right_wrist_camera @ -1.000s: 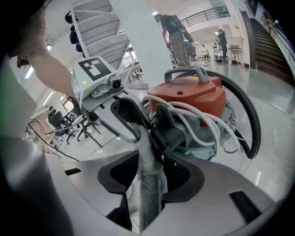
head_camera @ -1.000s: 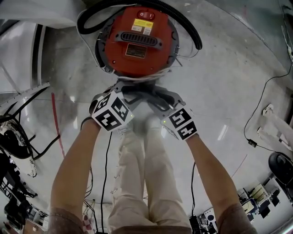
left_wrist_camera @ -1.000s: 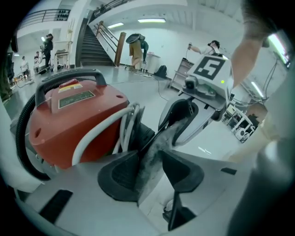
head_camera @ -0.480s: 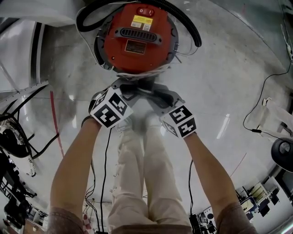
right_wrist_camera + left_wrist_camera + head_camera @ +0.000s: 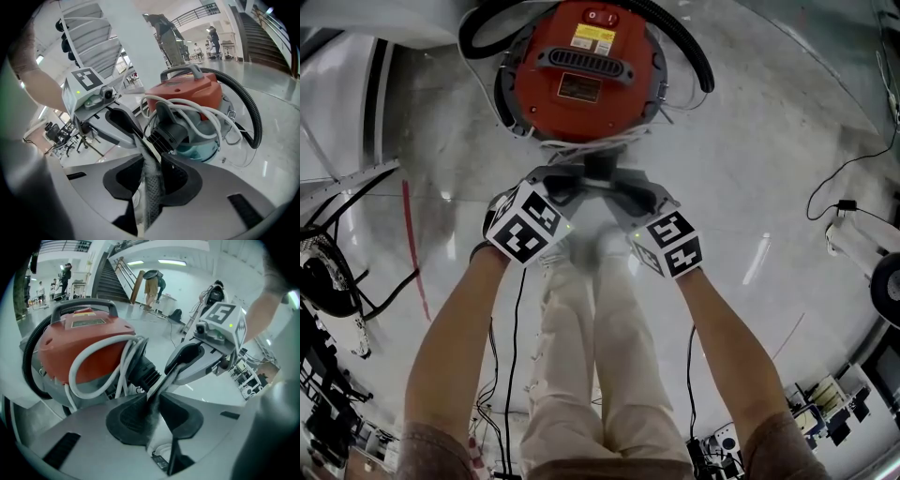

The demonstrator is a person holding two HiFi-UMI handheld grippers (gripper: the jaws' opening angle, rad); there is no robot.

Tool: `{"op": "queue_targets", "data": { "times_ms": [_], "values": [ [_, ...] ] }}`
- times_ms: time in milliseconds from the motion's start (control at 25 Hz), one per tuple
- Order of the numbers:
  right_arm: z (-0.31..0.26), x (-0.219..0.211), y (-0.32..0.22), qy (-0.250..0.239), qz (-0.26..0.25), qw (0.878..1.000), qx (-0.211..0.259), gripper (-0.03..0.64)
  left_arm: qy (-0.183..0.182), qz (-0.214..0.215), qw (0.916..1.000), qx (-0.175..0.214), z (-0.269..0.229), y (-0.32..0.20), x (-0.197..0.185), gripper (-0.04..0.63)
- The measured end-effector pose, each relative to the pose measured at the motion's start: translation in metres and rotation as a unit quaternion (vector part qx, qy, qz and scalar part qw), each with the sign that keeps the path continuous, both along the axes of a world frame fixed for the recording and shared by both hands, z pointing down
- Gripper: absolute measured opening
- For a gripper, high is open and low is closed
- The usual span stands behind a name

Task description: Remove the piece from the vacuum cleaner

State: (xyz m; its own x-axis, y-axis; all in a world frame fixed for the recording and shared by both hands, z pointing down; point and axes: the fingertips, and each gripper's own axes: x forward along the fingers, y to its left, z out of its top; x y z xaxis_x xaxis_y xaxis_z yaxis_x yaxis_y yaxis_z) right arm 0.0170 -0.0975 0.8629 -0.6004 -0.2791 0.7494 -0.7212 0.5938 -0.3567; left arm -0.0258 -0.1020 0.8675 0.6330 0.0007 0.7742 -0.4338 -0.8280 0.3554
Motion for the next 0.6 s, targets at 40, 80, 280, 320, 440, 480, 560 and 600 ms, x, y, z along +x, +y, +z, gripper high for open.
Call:
{"op": "queue_targets", "data": {
  "times_ms": [40, 80, 280, 320, 440, 480, 560, 600],
  "values": [
    [0.0, 0.0, 0.0, 0.0, 0.001, 1.0, 0.0, 0.087, 0.0, -0.005, 1.0, -0.001, 0.0, 0.0, 0.0, 0.083],
    [0.0, 0.0, 0.0, -0.001, 0.004, 1.0, -0.001, 0.087, 0.0, -0.011, 0.9999, -0.002, 0.0, 0.001, -0.001, 0.081],
    [0.0, -0.001, 0.009, -0.006, 0.009, 1.0, -0.004, 0.081, -0.003, -0.018, 0.9998, -0.006, -0.001, 0.006, -0.003, 0.083],
    [0.0, -0.002, 0.01, -0.005, 0.01, 1.0, -0.002, 0.077, -0.005, -0.017, 0.9998, -0.005, -0.002, 0.008, -0.003, 0.083],
    [-0.001, -0.002, 0.012, -0.004, 0.016, 1.0, -0.002, 0.077, -0.006, -0.02, 0.9998, -0.001, -0.002, 0.009, -0.004, 0.083],
    [-0.001, -0.003, 0.013, -0.005, 0.016, 1.0, -0.004, 0.077, -0.006, -0.023, 0.9997, 0.0, -0.002, 0.01, -0.004, 0.083],
    [-0.002, -0.005, 0.017, -0.005, 0.009, 1.0, -0.012, 0.077, -0.006, -0.026, 0.9996, -0.004, -0.002, 0.014, -0.006, 0.083],
    [-0.001, -0.006, 0.023, -0.004, 0.0, 1.0, -0.017, 0.071, -0.006, -0.023, 0.9997, -0.01, -0.002, 0.019, -0.007, 0.081]
  ]
}}
